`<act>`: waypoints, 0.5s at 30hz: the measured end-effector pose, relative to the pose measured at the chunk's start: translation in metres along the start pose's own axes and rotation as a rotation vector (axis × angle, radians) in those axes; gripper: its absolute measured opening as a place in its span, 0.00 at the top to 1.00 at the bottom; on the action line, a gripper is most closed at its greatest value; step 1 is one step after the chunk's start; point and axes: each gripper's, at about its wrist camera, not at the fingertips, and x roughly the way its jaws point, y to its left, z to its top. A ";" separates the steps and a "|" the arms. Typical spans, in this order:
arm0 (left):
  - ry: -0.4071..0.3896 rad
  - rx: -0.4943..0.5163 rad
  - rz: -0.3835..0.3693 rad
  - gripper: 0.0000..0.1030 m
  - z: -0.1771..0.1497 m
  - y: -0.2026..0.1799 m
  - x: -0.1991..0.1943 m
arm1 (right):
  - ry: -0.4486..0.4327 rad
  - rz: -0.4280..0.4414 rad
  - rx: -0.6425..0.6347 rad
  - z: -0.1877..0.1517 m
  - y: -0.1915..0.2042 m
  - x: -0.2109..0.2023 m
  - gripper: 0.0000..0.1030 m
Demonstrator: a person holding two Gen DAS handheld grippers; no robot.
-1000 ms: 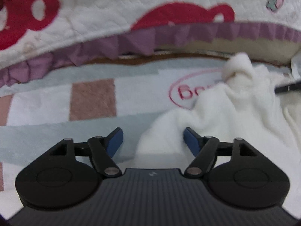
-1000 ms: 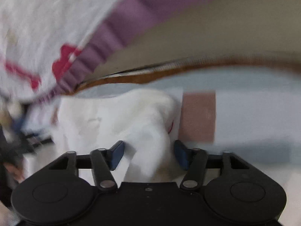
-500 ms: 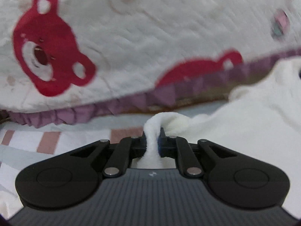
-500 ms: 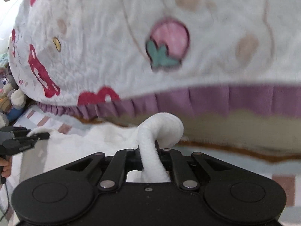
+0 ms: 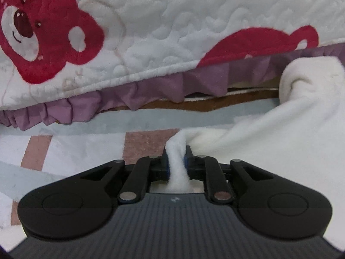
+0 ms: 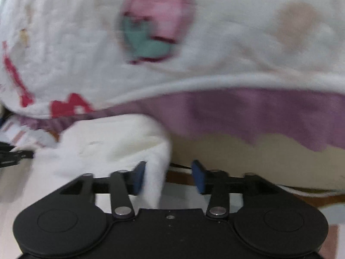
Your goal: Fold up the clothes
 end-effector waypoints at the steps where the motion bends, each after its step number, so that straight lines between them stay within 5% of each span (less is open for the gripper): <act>1: 0.000 0.013 0.012 0.81 0.000 0.000 0.000 | -0.014 -0.028 0.022 -0.003 -0.012 -0.009 0.48; 3: -0.011 0.050 0.089 0.60 0.005 -0.007 -0.007 | -0.060 -0.098 0.082 -0.011 -0.043 -0.032 0.46; 5: -0.028 0.080 0.158 0.56 0.010 -0.014 -0.016 | -0.081 -0.168 0.126 -0.023 -0.076 -0.059 0.46; 7: -0.118 0.051 0.138 0.57 0.020 -0.024 -0.041 | -0.083 -0.230 0.147 -0.037 -0.107 -0.086 0.46; 11: -0.251 0.040 -0.040 0.49 0.049 -0.066 -0.083 | 0.007 -0.259 0.034 -0.067 -0.143 -0.126 0.46; 15: -0.203 0.100 -0.348 0.47 0.080 -0.143 -0.081 | 0.136 -0.193 -0.024 -0.094 -0.163 -0.140 0.46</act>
